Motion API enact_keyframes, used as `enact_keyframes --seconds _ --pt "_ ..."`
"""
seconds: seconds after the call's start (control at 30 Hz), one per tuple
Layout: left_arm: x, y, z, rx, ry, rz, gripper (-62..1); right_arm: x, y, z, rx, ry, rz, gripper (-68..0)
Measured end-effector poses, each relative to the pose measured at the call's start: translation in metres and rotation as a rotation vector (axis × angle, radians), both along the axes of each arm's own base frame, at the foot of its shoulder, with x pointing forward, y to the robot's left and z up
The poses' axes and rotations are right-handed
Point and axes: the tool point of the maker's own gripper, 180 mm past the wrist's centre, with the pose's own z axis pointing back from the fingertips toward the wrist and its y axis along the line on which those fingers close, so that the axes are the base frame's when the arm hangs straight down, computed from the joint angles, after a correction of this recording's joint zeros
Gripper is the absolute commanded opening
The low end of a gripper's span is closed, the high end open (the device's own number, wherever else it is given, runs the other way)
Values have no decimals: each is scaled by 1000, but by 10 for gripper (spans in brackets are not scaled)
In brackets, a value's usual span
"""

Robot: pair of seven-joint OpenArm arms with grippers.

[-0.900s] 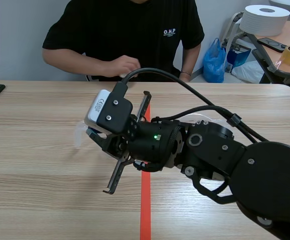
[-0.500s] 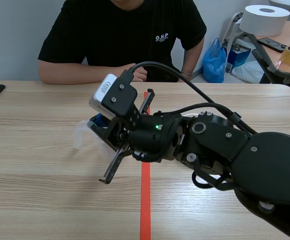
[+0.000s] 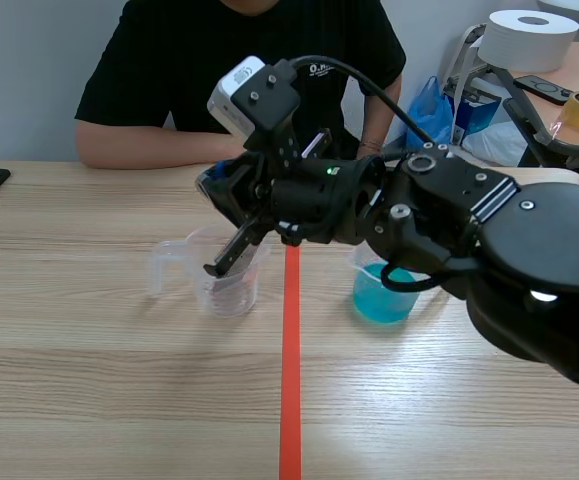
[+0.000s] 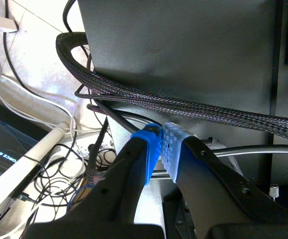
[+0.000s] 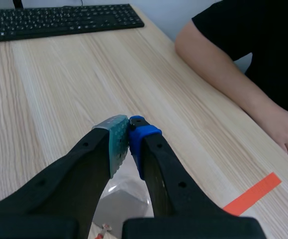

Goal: Do the redox reaction experiment.
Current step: 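Lift the metal plate out of the left beaker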

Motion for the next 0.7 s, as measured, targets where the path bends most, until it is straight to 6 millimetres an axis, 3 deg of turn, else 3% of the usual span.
enact_keyframes --seconds 0.4,0.57,0.7 --pt "0 0 0 0 0 0 -567 6 6 25 45 38 62 -668" --pt "0 0 0 0 0 0 -567 13 2 49 53 11 49 -668" --pt "0 0 0 0 0 0 -567 7 5 82 78 -34 64 -668"
